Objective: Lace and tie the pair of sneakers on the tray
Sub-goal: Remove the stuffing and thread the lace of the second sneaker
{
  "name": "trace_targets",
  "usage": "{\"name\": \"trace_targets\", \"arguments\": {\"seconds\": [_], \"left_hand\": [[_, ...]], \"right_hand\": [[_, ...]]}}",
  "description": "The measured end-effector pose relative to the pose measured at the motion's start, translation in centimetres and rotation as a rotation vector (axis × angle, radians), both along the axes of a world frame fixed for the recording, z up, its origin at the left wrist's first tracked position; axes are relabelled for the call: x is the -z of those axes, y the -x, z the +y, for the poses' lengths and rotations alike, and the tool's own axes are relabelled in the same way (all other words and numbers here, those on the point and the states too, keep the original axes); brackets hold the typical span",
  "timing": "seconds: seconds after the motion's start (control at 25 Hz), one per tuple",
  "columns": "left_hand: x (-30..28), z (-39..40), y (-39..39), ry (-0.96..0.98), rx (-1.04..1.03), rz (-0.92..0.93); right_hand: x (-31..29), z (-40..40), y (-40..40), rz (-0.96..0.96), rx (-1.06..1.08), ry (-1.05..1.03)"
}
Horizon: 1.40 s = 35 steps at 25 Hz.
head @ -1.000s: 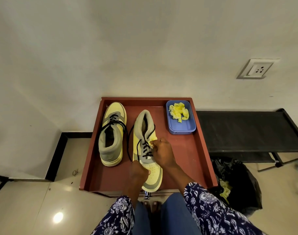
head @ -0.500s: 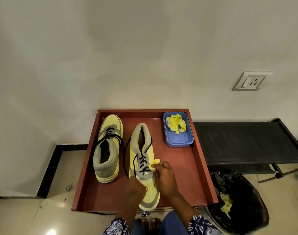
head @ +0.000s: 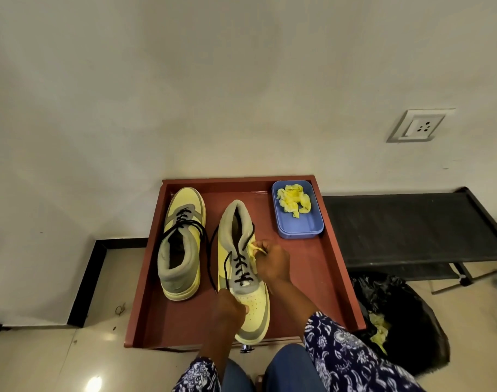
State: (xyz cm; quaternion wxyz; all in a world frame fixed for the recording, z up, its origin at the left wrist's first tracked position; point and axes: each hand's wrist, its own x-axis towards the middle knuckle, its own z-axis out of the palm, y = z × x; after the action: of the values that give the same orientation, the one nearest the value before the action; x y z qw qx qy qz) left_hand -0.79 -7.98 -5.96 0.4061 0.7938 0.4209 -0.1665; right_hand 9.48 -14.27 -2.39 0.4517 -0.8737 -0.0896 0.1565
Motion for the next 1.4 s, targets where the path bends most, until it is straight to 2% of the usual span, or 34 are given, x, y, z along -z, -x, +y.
{"name": "trace_targets", "arguments": {"seconds": [0.16, 0.36, 0.48, 0.64, 0.72, 0.92, 1.12, 1.4], "left_hand": [[-0.1, -0.1, 0.0, -0.010, -0.002, 0.014], [-0.6, -0.3, -0.2, -0.033, -0.015, 0.017], [-0.7, -0.3, -0.1, -0.050, -0.010, 0.013], [-0.6, -0.2, 0.2, -0.032, -0.025, 0.001], [-0.4, -0.1, 0.2, -0.009, -0.041, -0.003], [-0.2, -0.3, 0.1, 0.030, -0.071, -0.003], [0.2, -0.1, 0.2, 0.054, -0.091, -0.013], [0.6, 0.1, 0.1, 0.043, -0.097, -0.039]], "right_hand": [[0.2, 0.2, 0.3, -0.153, -0.168, 0.077], [1.9, -3.0, 1.8, -0.179, -0.324, 0.179], [2.7, -3.9, 2.0, -0.096, -0.178, 0.112], [3.2, -2.5, 0.9, 0.315, 0.176, -0.093], [2.9, -1.5, -0.2, 0.378, 0.229, -0.095], [0.8, 1.3, -2.4, 0.286, 0.253, -0.129], [0.6, 0.8, -1.8, 0.067, 0.025, -0.034], [3.7, -3.4, 2.0, 0.157, 0.028, 0.016]]}}
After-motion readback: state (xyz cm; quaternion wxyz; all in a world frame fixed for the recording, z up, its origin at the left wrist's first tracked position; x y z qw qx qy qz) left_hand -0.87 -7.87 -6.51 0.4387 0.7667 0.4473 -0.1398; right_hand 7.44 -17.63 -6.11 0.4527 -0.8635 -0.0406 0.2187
